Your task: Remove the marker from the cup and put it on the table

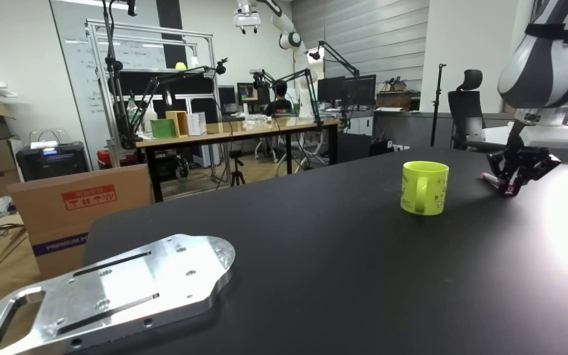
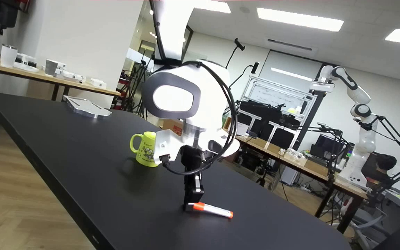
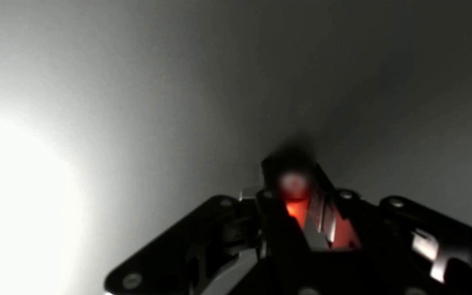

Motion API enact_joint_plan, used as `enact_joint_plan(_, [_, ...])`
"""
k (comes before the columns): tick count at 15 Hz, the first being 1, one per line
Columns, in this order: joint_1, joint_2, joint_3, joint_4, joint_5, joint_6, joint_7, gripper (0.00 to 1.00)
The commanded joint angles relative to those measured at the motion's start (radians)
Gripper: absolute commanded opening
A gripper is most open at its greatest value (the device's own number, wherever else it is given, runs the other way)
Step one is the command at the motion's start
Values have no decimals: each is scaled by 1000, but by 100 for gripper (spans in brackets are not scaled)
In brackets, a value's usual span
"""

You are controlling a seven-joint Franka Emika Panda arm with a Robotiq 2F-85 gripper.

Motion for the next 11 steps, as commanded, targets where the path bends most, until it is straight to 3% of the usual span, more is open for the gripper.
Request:
enact_joint_plan(1, [-14, -56, -2, 17, -105, -90, 128, 54])
enact_joint_plan(6, [-81, -262, 71, -43, -143, -195, 133, 88])
enact_joint_plan(7, [-63, -156, 55, 10, -161, -133, 138, 94])
enact_joint_plan(8, [-72, -186, 63, 5, -166, -151, 133, 77])
enact_joint_plan(11, [-75, -175, 62, 4, -180, -146, 132, 94])
